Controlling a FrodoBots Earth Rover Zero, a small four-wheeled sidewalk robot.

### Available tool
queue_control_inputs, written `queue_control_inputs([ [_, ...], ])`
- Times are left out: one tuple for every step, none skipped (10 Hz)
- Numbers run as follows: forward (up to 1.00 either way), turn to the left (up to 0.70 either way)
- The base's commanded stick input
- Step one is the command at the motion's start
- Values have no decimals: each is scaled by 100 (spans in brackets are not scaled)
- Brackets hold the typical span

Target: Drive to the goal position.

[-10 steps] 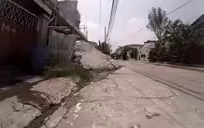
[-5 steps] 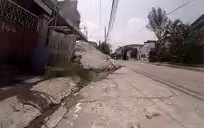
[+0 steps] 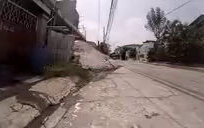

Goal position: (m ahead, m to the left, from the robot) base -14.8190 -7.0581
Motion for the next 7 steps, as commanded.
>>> queue_control_inputs([
  [4,-68],
  [4,-68],
  [4,-70],
  [4,-70],
  [4,-70],
  [4,-69],
  [1,-68],
])
